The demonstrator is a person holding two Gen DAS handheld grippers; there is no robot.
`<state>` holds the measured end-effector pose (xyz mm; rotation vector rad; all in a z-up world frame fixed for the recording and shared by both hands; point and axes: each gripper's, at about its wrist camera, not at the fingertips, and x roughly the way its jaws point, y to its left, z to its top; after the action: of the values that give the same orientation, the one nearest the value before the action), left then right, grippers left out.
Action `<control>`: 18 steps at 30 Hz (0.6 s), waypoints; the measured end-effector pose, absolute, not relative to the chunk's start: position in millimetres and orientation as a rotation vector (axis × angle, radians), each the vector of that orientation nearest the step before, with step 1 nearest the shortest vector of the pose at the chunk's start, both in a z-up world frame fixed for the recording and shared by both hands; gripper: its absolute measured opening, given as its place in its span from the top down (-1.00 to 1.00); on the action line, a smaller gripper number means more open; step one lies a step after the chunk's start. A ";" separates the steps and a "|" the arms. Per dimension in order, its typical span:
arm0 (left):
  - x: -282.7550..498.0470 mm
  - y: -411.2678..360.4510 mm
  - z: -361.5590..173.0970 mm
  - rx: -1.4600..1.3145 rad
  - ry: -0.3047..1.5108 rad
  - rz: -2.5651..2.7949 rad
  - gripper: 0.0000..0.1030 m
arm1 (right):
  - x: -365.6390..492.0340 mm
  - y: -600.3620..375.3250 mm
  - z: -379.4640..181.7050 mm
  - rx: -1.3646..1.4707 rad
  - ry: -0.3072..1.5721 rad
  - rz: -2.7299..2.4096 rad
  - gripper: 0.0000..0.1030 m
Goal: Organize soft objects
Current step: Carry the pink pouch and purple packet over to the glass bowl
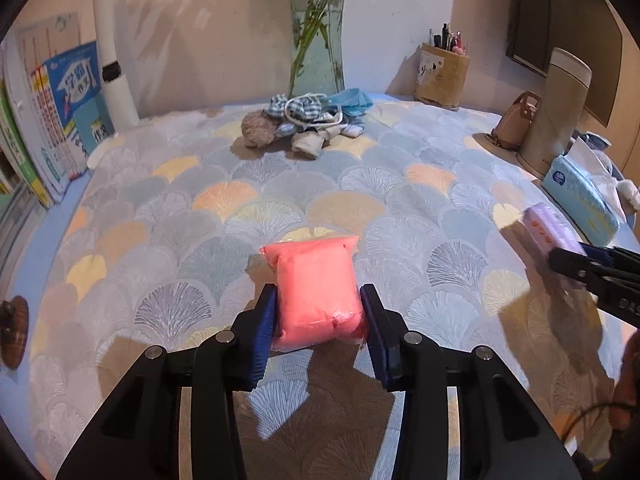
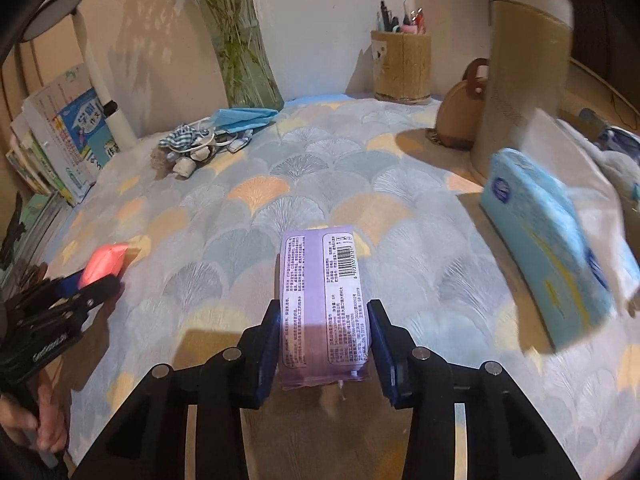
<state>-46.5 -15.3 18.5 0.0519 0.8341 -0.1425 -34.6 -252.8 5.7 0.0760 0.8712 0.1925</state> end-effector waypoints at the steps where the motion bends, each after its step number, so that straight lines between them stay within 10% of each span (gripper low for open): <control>1: -47.5 -16.3 19.2 0.054 0.834 -0.140 0.26 | -40.5 -255.6 8.2 0.075 0.861 0.193 0.21; 18: -88.1 -135.1 96.2 0.045 0.691 -0.420 0.26 | -122.5 -336.9 73.1 0.129 0.638 0.124 0.21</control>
<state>-88.1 -135.1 96.2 0.0455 0.6910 -0.4196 -122.5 -336.9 73.1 0.1293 0.6385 0.1240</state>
